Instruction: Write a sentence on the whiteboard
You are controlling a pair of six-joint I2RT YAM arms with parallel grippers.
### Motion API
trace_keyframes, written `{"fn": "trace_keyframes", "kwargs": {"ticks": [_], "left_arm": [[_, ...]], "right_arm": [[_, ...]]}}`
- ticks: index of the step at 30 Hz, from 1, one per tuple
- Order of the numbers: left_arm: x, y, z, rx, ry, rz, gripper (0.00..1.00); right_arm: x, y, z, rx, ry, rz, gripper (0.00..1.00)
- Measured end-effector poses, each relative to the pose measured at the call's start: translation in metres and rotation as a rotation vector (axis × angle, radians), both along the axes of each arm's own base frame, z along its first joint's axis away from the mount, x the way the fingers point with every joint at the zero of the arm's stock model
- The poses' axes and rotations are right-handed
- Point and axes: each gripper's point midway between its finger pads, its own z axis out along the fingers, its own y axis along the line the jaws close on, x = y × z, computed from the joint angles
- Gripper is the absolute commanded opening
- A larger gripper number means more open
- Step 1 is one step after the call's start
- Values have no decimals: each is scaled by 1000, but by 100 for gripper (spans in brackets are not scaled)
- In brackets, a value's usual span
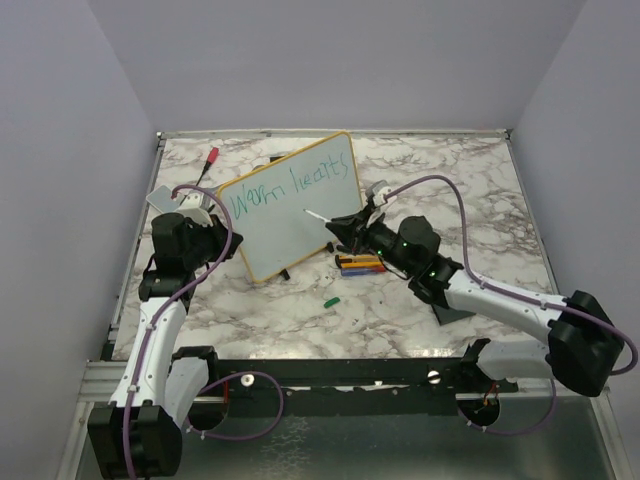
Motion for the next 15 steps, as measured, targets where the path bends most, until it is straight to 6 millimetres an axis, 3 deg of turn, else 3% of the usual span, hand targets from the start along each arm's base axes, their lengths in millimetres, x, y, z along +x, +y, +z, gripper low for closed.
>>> {"fn": "trace_keyframes", "kwargs": {"ticks": [7, 15], "left_arm": [[-1, -1, 0, 5, 2, 2, 0], [-2, 0, -1, 9, 6, 6, 0]], "right_arm": [[-17, 41, -42, -52, 89, 102, 1], [-20, 78, -67, -86, 128, 188, 1]]}}
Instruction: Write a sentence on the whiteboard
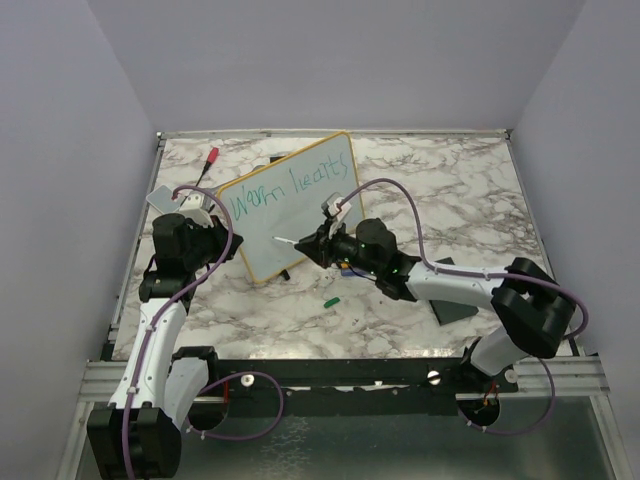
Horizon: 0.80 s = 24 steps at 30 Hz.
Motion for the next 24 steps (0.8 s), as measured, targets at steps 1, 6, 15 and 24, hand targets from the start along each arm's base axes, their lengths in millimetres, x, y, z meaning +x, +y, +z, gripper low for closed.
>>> {"fn": "trace_keyframes", "kwargs": {"ticks": [1, 6, 15, 24], "left_arm": [[0, 0, 0, 0, 2, 1, 0], [-1, 0, -1, 0, 6, 1, 0], [-1, 0, -2, 0, 10, 1, 0], [-1, 0, -3, 0, 13, 1, 0]], "right_arm": [[0, 3, -3, -3, 2, 5, 1], [0, 13, -11, -14, 11, 34, 1], [4, 24, -7, 4, -3, 51, 1], [11, 34, -10, -2, -7, 50, 1]]}}
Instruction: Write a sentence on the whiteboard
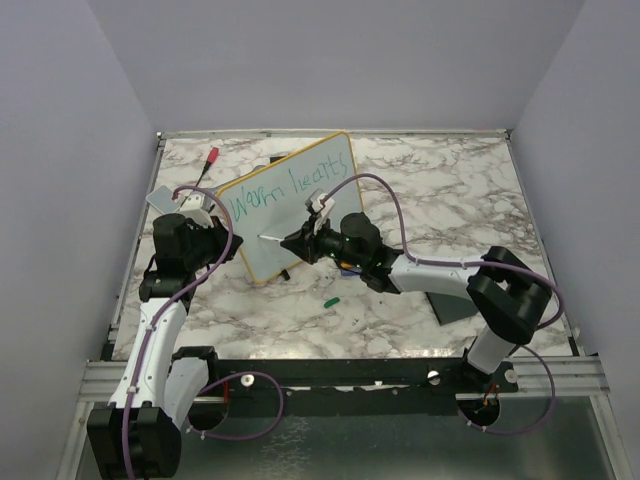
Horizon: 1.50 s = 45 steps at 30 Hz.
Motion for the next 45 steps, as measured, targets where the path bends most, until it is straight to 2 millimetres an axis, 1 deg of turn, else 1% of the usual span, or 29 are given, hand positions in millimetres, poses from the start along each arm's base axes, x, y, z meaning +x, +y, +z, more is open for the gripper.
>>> {"fn": "trace_keyframes", "kwargs": {"ticks": [5, 8, 16, 31, 34, 37, 42, 45], "left_arm": [[0, 1, -1, 2, 2, 3, 0], [0, 1, -1, 2, 2, 5, 0], [1, 1, -1, 3, 2, 6, 0], [1, 1, -1, 5, 4, 8, 0], [1, 2, -1, 5, 4, 8, 0], [1, 1, -1, 5, 4, 8, 0], [1, 1, -2, 4, 5, 8, 0], [1, 1, -2, 4, 6, 7, 0]], "right_arm": [[1, 6, 2, 3, -7, 10, 1], [-2, 10, 2, -3, -12, 25, 1], [-10, 15, -7, -24, -6, 43, 1], [-13, 3, -31, -78, 16, 2, 1], [-11, 0, -30, -78, 13, -15, 1], [-9, -3, -24, -71, 4, -35, 1], [-11, -10, -8, -43, -17, -50, 1], [-9, -13, 2, -26, -30, -67, 1]]}}
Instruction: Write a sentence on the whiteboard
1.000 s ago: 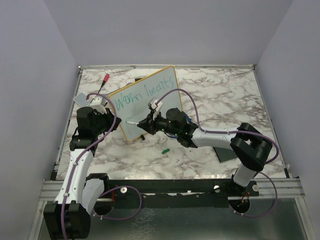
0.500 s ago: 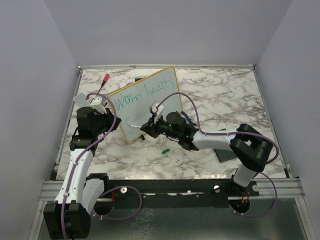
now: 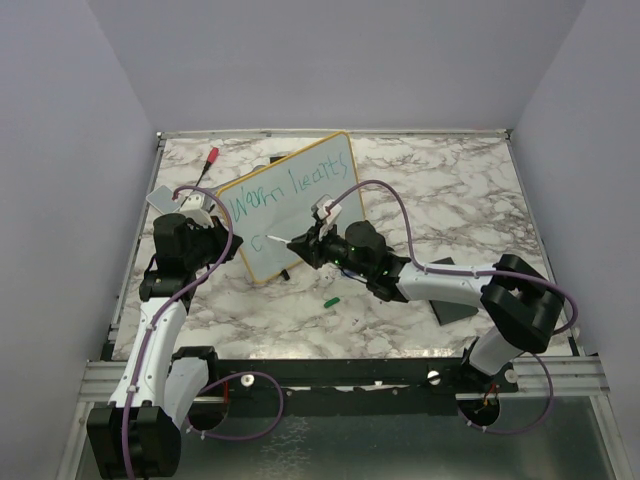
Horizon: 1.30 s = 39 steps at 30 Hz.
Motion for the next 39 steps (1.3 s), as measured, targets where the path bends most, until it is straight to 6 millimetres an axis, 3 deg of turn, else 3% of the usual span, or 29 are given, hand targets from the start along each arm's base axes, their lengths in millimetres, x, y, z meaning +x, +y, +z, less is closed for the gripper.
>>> {"fn": "trace_keyframes", "kwargs": {"ticks": [24, 34, 39], "left_arm": [[0, 0, -1, 0, 3, 1, 0], [0, 0, -1, 0, 3, 0, 0], [0, 0, 0, 1, 2, 1, 0]], "right_arm": [[9, 7, -7, -29, -10, -13, 1], [3, 0, -29, -76, 32, -11, 1], [5, -2, -30, -80, 33, -26, 1]]}}
